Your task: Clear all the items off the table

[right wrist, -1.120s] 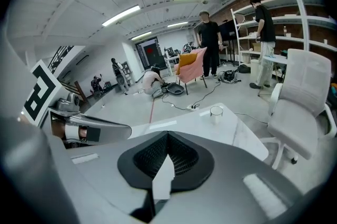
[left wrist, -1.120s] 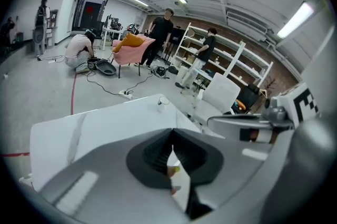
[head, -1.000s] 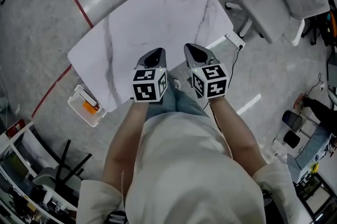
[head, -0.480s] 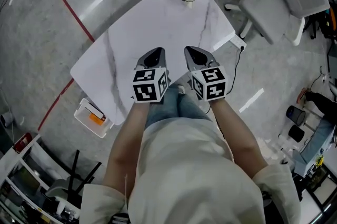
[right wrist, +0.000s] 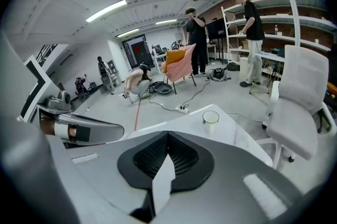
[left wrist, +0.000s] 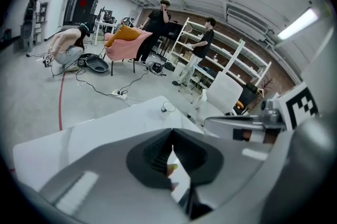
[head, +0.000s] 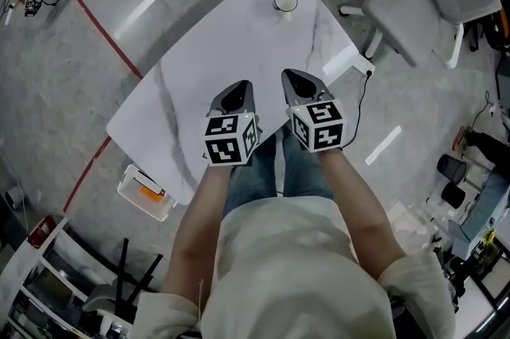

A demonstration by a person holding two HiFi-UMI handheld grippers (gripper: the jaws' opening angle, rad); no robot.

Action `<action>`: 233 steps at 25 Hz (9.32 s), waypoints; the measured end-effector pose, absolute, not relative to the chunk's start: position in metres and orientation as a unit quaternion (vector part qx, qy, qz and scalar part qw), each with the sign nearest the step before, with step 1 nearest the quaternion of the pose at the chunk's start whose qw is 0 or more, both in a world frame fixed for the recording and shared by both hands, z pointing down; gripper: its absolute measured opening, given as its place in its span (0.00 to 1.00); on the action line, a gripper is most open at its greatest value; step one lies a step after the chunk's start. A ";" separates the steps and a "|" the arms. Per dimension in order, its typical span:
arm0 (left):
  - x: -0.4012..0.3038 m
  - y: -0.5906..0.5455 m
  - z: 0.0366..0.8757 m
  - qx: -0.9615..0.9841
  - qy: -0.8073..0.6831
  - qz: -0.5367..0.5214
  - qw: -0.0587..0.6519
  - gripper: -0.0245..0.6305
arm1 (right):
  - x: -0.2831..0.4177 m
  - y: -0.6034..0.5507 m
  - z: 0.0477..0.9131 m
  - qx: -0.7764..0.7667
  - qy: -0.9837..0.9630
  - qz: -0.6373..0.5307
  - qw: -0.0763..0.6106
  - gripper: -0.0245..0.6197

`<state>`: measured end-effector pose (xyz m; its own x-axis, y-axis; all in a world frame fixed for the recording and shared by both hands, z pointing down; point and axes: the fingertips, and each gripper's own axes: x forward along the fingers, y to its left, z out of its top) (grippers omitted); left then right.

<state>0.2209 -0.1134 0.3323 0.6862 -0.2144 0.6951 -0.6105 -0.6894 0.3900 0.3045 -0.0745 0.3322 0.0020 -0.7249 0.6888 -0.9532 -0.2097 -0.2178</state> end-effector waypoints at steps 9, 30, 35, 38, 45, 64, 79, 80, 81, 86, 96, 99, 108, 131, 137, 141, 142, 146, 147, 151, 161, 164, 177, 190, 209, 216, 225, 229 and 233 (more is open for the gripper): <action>0.250 -0.122 0.367 0.855 -0.243 0.322 0.324 0.05 | 0.347 -0.096 0.375 0.688 -0.600 0.373 0.163 0.04; 0.301 -0.142 0.465 0.822 -0.272 0.345 0.362 0.05 | 0.427 -0.154 0.492 0.683 -0.585 0.390 0.197 0.40; 0.314 -0.142 0.479 0.821 -0.269 0.345 0.367 0.05 | 0.439 -0.165 0.510 0.688 -0.578 0.392 0.199 0.47; 0.320 -0.141 0.488 0.820 -0.267 0.344 0.371 0.05 | 0.444 -0.172 0.521 0.690 -0.577 0.391 0.197 0.51; 0.320 -0.135 0.512 0.814 -0.267 0.345 0.383 0.05 | 0.459 -0.192 0.547 0.700 -0.571 0.382 0.197 0.57; 0.303 -0.111 0.562 0.790 -0.274 0.366 0.408 0.05 | 0.477 -0.235 0.586 0.708 -0.577 0.357 0.196 0.68; 0.291 -0.097 0.570 0.782 -0.271 0.382 0.412 0.05 | 0.482 -0.252 0.591 0.714 -0.579 0.338 0.204 0.68; 0.291 -0.096 0.570 0.782 -0.270 0.383 0.411 0.05 | 0.482 -0.251 0.591 0.715 -0.578 0.336 0.204 0.68; 0.291 -0.096 0.570 0.782 -0.270 0.383 0.411 0.05 | 0.483 -0.251 0.591 0.715 -0.578 0.335 0.206 0.69; 0.291 -0.097 0.569 0.781 -0.271 0.383 0.412 0.05 | 0.484 -0.248 0.592 0.714 -0.579 0.331 0.213 0.68; 0.288 -0.097 0.559 0.793 -0.261 0.376 0.403 0.05 | 0.477 -0.225 0.585 0.714 -0.576 0.337 0.213 0.68; 0.287 -0.094 0.555 0.797 -0.253 0.378 0.397 0.05 | 0.473 -0.216 0.579 0.716 -0.574 0.338 0.208 0.68; 0.284 -0.095 0.533 0.812 -0.238 0.376 0.378 0.05 | 0.457 -0.193 0.547 0.721 -0.574 0.339 0.190 0.68; 0.329 -0.082 0.420 0.855 -0.175 0.368 0.321 0.05 | 0.469 -0.101 0.402 0.773 -0.518 0.338 0.142 0.68; 0.367 -0.075 0.385 0.866 -0.161 0.361 0.306 0.05 | 0.497 -0.074 0.365 0.785 -0.504 0.335 0.134 0.68; 0.391 -0.058 0.370 0.871 -0.151 0.362 0.297 0.05 | 0.519 -0.048 0.350 0.791 -0.495 0.333 0.133 0.68; 0.398 -0.054 0.368 0.872 -0.148 0.363 0.294 0.05 | 0.526 -0.043 0.346 0.793 -0.493 0.333 0.133 0.68; 0.426 -0.041 0.359 0.874 -0.139 0.368 0.286 0.05 | 0.555 -0.022 0.335 0.797 -0.486 0.332 0.134 0.68; 0.434 -0.037 0.356 0.874 -0.137 0.368 0.286 0.05 | 0.562 -0.016 0.332 0.799 -0.484 0.332 0.133 0.68; 0.468 -0.020 0.348 0.878 -0.129 0.367 0.280 0.05 | 0.594 0.009 0.322 0.804 -0.476 0.330 0.131 0.68; 0.555 0.025 0.329 0.887 -0.111 0.361 0.265 0.05 | 0.671 0.073 0.297 0.817 -0.462 0.321 0.127 0.68; 0.579 0.039 0.328 0.890 -0.104 0.361 0.259 0.05 | 0.694 0.093 0.293 0.821 -0.457 0.318 0.126 0.68; 0.673 0.094 0.327 0.899 -0.064 0.360 0.242 0.05 | 0.768 0.162 0.292 0.837 -0.425 0.321 0.125 0.68; 0.723 0.120 0.336 0.899 -0.006 0.379 0.219 0.05 | 0.810 0.205 0.304 0.856 -0.369 0.344 0.110 0.68; 0.818 0.088 0.384 0.882 0.007 0.411 0.229 0.05 | 0.934 0.161 0.357 0.860 -0.345 0.363 0.102 0.68; 0.850 0.078 0.405 0.876 0.012 0.423 0.230 0.05 | 0.974 0.146 0.381 0.858 -0.341 0.370 0.102 0.68; 0.892 0.065 0.446 0.870 0.020 0.434 0.234 0.05 | 1.021 0.131 0.435 0.854 -0.338 0.378 0.114 0.68; 0.905 0.056 0.468 0.867 0.017 0.437 0.238 0.05 | 1.038 0.125 0.464 0.852 -0.337 0.383 0.120 0.68; 0.914 0.048 0.494 0.863 0.017 0.445 0.236 0.05 | 1.055 0.121 0.495 0.850 -0.332 0.389 0.124 0.68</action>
